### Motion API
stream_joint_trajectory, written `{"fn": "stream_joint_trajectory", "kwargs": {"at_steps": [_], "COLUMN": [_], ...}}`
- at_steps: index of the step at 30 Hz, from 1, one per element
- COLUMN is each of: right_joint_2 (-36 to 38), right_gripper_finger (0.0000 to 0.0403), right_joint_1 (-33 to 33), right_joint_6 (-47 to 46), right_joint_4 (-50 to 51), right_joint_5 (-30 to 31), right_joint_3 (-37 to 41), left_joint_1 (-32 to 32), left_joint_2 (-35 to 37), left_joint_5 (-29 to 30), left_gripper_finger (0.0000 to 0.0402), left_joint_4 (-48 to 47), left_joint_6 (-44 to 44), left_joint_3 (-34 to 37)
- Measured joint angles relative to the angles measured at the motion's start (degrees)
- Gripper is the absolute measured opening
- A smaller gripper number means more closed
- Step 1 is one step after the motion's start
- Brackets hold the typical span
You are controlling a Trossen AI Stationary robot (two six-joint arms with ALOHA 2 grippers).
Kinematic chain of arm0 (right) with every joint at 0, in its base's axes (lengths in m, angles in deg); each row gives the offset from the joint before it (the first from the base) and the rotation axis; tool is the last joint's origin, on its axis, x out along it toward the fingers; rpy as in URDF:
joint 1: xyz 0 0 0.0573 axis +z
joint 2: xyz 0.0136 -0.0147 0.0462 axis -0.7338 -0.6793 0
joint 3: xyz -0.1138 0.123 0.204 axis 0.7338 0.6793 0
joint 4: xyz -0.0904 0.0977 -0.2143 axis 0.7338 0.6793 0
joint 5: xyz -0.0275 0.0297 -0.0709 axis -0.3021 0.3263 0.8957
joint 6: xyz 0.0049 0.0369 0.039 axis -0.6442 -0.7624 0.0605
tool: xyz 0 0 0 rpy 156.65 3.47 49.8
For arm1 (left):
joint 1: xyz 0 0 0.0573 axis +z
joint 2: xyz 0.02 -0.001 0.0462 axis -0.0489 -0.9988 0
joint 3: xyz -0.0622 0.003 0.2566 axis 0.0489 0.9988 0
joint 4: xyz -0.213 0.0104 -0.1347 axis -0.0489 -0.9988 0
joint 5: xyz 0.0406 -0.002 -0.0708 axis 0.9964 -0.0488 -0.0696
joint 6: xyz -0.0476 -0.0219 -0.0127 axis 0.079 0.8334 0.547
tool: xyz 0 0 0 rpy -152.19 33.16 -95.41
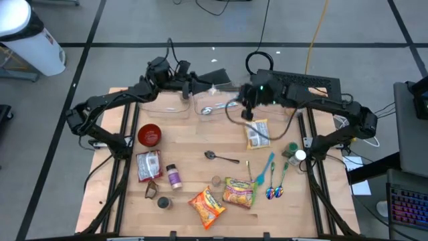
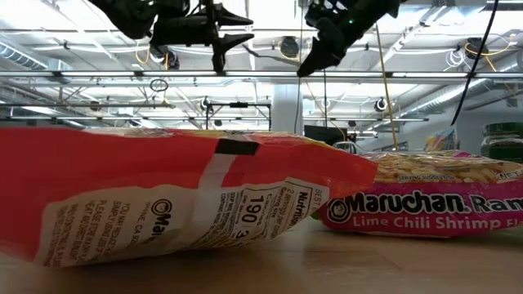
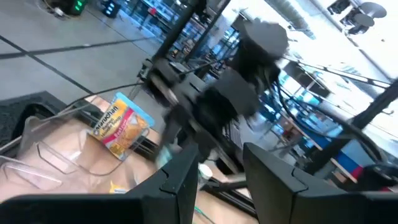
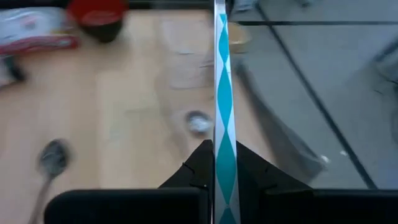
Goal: Pick & Place Food Item
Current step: Put the blue patterned spoon into the middle transparent bin
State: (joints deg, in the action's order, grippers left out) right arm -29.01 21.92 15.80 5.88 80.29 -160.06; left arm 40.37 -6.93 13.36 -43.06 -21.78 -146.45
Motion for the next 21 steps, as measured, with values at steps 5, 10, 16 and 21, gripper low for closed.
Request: {"fn": "stream_joint_trajectory", "kwargs": {"at_steps": [5, 10, 16, 21], "right_joint_2": [-0.1, -1.58, -5.23, -9.36], "right_gripper_finger": [0.0019, 0.0019, 0.0019, 0.0019], "right_joint_1": [-6.48, -10.26, -9.84, -7.78], "right_joint_6": [-0.29, -3.24, -3.01, -1.58], "right_joint_4": [-0.23, -0.9, -1.98, -1.78], "right_joint_5": [-2.48, -4.45, -8.92, -8.94], "right_joint_3": [-3.27, -5.24, -5.42, -5.35], "left_joint_1": [4.37, 6.35, 5.12, 3.16], "left_joint_2": [0.0, 0.0, 0.0, 2.11], "left_joint_5": [-4.82, -4.97, -9.08, -12.78], "left_gripper_finger": [0.0134, 0.0134, 0.0134, 0.0134], "left_joint_4": [-0.14, -0.1, 0.98, 2.73], "left_joint_6": [0.02, -1.11, -1.44, -1.04], "left_joint_3": [0.0, 0.0, 0.0, 0.04]}}
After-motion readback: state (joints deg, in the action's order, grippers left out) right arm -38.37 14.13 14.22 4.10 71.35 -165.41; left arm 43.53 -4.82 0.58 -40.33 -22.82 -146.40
